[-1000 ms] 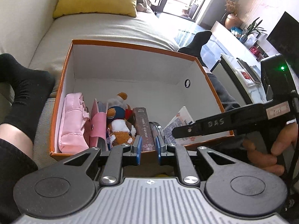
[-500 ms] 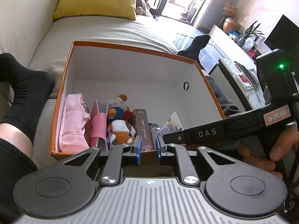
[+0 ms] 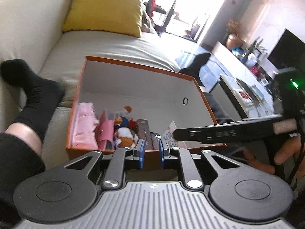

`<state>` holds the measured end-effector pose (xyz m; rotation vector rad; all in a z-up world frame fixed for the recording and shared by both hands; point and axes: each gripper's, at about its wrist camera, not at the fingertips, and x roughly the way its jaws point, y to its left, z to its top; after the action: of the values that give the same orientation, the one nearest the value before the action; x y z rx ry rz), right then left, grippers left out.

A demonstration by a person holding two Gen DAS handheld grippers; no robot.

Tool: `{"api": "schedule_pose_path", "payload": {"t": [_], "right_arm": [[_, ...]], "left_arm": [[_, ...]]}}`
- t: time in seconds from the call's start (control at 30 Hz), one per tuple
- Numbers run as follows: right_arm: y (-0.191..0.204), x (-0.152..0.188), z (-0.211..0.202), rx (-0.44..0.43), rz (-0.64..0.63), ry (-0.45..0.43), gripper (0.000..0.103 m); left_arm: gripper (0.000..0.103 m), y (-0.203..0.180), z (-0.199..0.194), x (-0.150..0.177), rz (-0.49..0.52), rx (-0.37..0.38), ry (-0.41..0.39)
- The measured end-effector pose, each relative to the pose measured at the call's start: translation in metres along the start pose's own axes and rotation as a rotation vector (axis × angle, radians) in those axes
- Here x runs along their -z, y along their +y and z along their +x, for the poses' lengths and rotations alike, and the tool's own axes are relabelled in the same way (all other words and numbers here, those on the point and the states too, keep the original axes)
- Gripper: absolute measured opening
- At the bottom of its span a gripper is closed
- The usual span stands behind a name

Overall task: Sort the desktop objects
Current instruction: 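Withdraw both tools from the box toward the yellow tape measure and white charger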

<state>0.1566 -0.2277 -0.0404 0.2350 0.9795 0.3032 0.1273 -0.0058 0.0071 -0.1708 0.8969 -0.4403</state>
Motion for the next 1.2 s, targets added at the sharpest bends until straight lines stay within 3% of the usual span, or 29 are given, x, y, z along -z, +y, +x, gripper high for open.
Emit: {"api": "schedule_pose_path", "payload": {"t": [0.17,0.3,0.4,0.5,0.6,0.77,0.87,1.0,1.07,1.2], "right_arm": [[0.009,0.028,-0.038,-0.034,-0.09,-0.161,0.049],[0.01,0.05,-0.056,-0.049,-0.107,-0.194,0.049],[0.004,0.067,-0.052,-0.041,-0.077,-0.144,0.049],[-0.01,0.084,-0.035,0.026,-0.053,-0.082,0.049],[-0.015,0.095,-0.014,0.097,-0.152,-0.026,0.049],[-0.012,0.096,0.008,0.149,-0.388,0.04,0.048],[-0.012,0.092,0.019,0.173,-0.467,0.09,0.048],[-0.016,0.091,0.027,0.149,-0.498,0.124,0.048],[-0.02,0.092,0.029,0.137,-0.49,0.142,0.048],[-0.025,0.092,0.038,0.12,-0.48,0.159,0.047]], "left_arm": [[0.017,0.004,-0.016,0.021,-0.036,-0.035,0.006],[0.017,0.008,-0.013,0.043,-0.07,-0.055,0.058],[0.03,0.009,-0.003,0.058,-0.083,-0.056,0.088],[0.035,0.008,0.014,0.068,-0.098,-0.04,0.117],[0.052,0.007,0.036,0.076,-0.11,-0.023,0.153],[0.053,0.004,0.07,0.079,-0.107,-0.04,0.216],[0.055,0.003,0.085,0.079,-0.105,-0.048,0.229],[0.057,0.0,0.103,0.083,-0.093,-0.085,0.257],[0.063,-0.002,0.111,0.083,-0.095,-0.077,0.273],[0.065,-0.004,0.117,0.08,-0.088,-0.065,0.264]]}}
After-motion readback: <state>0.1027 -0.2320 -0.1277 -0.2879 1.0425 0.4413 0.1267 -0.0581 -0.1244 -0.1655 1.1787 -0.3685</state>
